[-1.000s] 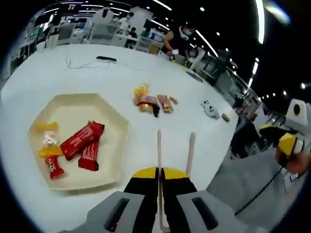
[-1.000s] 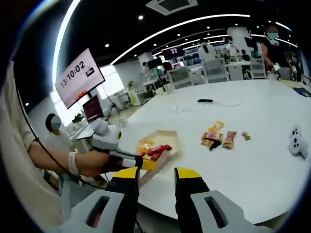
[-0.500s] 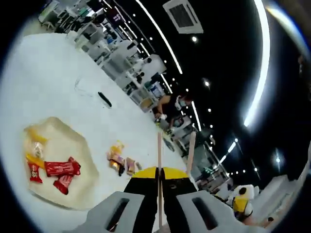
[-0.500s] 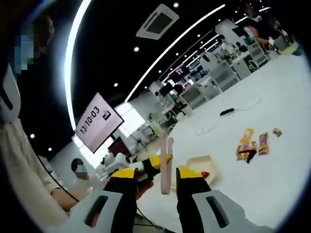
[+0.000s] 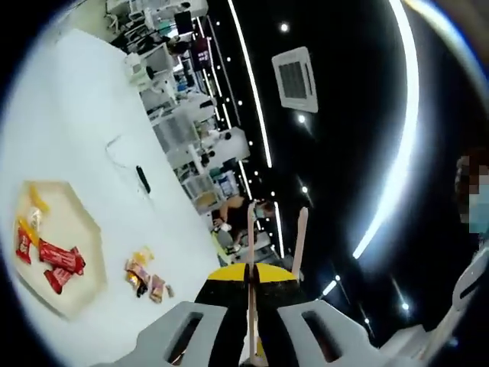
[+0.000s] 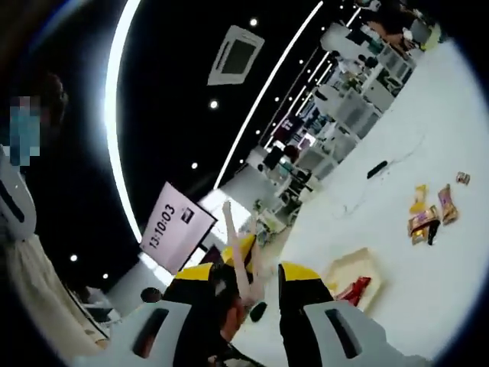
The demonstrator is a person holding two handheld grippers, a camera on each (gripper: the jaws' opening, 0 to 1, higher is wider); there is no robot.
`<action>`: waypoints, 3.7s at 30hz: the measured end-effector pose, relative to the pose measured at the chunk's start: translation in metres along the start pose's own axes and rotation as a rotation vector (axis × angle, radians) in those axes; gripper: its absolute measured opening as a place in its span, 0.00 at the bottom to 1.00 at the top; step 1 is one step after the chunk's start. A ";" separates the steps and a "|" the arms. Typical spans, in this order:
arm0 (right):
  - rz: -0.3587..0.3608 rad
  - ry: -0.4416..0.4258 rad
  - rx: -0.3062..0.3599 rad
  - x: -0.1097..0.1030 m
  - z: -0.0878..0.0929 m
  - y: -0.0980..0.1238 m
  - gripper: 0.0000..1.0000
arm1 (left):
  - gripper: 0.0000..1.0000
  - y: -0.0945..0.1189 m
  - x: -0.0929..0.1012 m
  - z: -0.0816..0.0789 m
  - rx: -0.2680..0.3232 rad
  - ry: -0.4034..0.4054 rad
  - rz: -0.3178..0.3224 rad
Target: Place the target food into the container with the food tongs after gripping and lifting it, then release it inside without dropping or visibly crushing the food.
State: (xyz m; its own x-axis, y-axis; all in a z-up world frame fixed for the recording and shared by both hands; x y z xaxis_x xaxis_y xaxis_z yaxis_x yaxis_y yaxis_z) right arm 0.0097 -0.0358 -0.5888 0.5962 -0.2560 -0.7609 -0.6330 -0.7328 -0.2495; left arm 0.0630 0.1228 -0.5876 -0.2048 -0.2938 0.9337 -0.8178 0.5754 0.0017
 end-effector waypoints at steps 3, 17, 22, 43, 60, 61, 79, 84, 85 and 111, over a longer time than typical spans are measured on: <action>-0.047 -0.079 0.032 -0.004 0.005 -0.003 0.33 | 0.00 0.002 0.006 0.001 0.030 0.051 0.036; -0.158 -0.203 0.115 -0.018 0.011 -0.028 0.33 | 0.00 0.007 0.017 0.017 0.106 0.231 0.154; -0.163 -0.206 0.117 -0.021 0.015 -0.033 0.31 | 0.00 0.008 0.018 0.017 0.116 0.211 0.158; -0.188 -0.230 0.136 -0.030 0.008 -0.032 0.19 | 0.01 0.026 0.024 0.018 0.108 0.169 0.175; -0.220 -0.182 0.037 -0.034 0.005 -0.008 0.18 | 0.04 0.069 0.020 0.002 0.020 -0.059 0.193; -0.220 -0.182 0.037 -0.034 0.005 -0.008 0.18 | 0.05 0.070 0.020 0.002 0.018 -0.061 0.195; -0.253 -0.040 -0.141 -0.044 0.017 -0.009 0.19 | 0.21 0.097 0.026 -0.007 0.022 -0.196 0.230; -0.262 -0.030 -0.169 -0.047 0.022 -0.012 0.19 | 0.06 0.097 0.027 -0.010 0.038 -0.190 0.235; -0.244 -0.015 -0.175 -0.045 0.024 -0.013 0.19 | 0.04 0.099 0.028 -0.010 0.029 -0.165 0.270; -0.310 -0.070 -0.205 -0.055 0.035 -0.032 0.25 | 0.00 0.105 0.030 0.003 0.052 0.026 0.385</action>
State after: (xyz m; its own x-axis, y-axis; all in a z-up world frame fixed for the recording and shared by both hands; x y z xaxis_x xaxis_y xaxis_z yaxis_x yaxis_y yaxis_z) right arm -0.0200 0.0243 -0.5600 0.7040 0.0363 -0.7093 -0.3118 -0.8815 -0.3545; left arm -0.0307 0.1719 -0.5607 -0.4891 -0.0443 0.8711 -0.7099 0.6005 -0.3680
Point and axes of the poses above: the point that each gripper's makers call its tool centre point, and the gripper's own axes: y roughly backward along the fingers, x roughly to its right, z roughly out of its underside, the point moved 8 cm from there along y, roughly backward along the fingers, and after that the axes turned 10 degrees about -z, right-handed, at the moved point
